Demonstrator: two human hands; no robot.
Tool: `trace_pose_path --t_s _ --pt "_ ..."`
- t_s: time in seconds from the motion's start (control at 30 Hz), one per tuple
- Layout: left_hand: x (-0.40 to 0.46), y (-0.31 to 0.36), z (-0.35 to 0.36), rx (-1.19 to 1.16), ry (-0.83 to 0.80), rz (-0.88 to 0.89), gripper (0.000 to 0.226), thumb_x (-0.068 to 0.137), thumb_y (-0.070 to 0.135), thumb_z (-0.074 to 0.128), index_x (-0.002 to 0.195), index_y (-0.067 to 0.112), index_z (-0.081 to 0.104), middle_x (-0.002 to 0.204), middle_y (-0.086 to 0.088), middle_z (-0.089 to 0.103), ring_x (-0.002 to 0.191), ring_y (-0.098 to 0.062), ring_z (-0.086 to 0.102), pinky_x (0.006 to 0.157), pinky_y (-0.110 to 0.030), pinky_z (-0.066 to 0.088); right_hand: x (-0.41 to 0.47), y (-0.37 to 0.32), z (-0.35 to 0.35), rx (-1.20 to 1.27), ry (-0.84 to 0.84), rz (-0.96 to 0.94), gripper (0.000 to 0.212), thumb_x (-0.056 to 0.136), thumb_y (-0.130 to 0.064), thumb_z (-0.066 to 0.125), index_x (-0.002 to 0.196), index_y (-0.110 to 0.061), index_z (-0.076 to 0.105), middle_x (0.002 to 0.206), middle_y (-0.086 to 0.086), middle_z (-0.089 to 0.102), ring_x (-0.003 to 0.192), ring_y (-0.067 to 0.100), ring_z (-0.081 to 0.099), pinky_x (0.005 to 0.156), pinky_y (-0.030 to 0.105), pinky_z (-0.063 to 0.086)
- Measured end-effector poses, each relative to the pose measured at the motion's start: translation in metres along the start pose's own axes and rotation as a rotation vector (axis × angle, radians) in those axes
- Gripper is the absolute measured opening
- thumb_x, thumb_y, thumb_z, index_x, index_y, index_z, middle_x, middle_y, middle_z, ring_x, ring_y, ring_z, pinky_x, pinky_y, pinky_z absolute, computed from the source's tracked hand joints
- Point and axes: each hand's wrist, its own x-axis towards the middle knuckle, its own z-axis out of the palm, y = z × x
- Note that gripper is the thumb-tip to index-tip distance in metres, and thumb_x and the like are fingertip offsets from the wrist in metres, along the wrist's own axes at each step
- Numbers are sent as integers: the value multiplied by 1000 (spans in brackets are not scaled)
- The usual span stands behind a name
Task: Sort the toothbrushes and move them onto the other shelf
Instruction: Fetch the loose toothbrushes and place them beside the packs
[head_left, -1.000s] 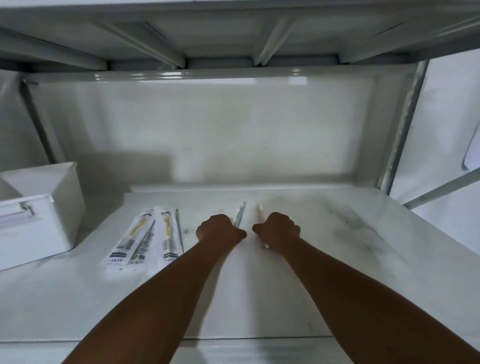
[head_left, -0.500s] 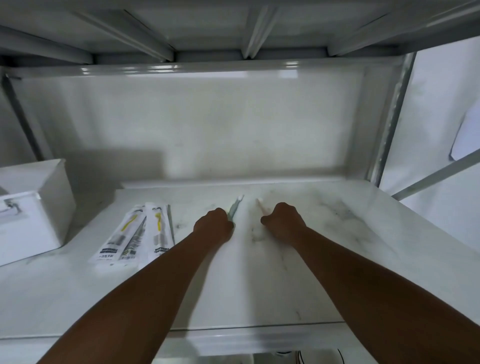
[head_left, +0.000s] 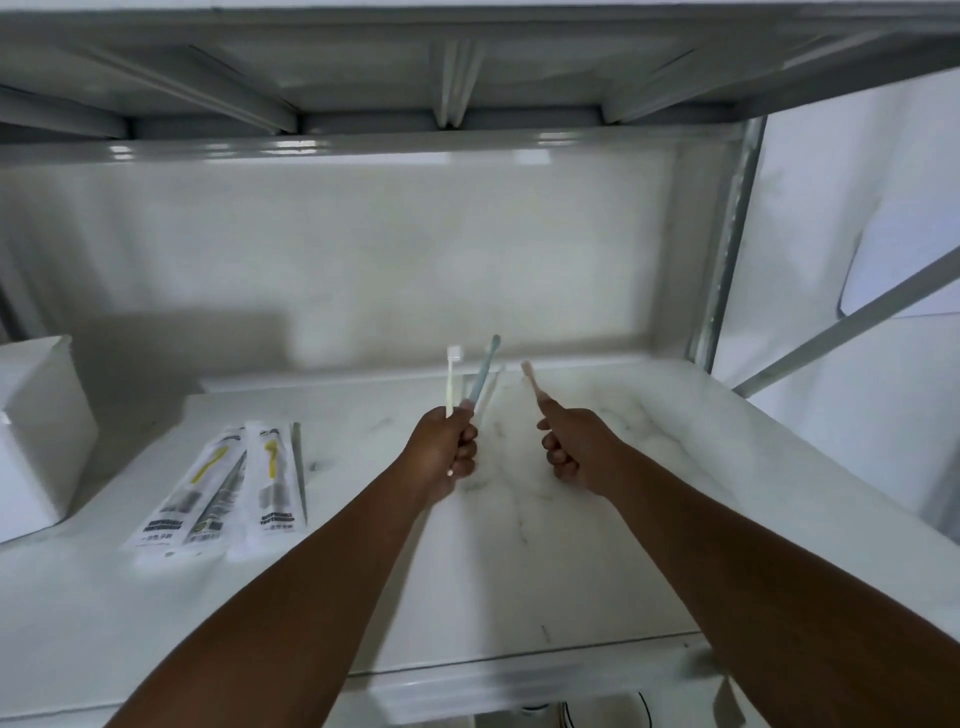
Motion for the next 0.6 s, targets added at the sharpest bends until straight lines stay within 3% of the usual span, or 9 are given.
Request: trace_pose_path --t_s 0.07,0.3,0.47,0.6 --pt "-1 -5 13 -8 -27 -7 19 99 27 47 87 13 43 61 0 36 38 -7 27 34 -15 19 -7 0 -9 -1 25 -6 49 88 -57 58 93 -8 58 60 1 45 43 11 35 38 16 25" --pt "-18 -20 72 -52 -200 -47 16 101 20 42 88 11 44 61 -2 35 36 -6 29 33 -13 21 -52 18 -56 96 137 -1 25 98 -32 52 86 -10 52 59 1 41 37 9 30 35 15 22" --pt "-52 -39 127 -63 -404 -113 11 100 15 41 90 10 45 62 -3 37 34 -6 31 33 -11 23 -110 37 -104 106 325 -7 22 98 -28 50 83 -11 53 59 2 41 36 10 29 35 14 22" --pt "-93 -58 172 -86 -564 -267 14 97 10 37 84 12 41 62 -4 37 34 -8 30 34 -12 21 -166 55 -145 135 494 12 23 98 -29 48 81 -12 51 58 2 40 36 10 28 36 15 22"
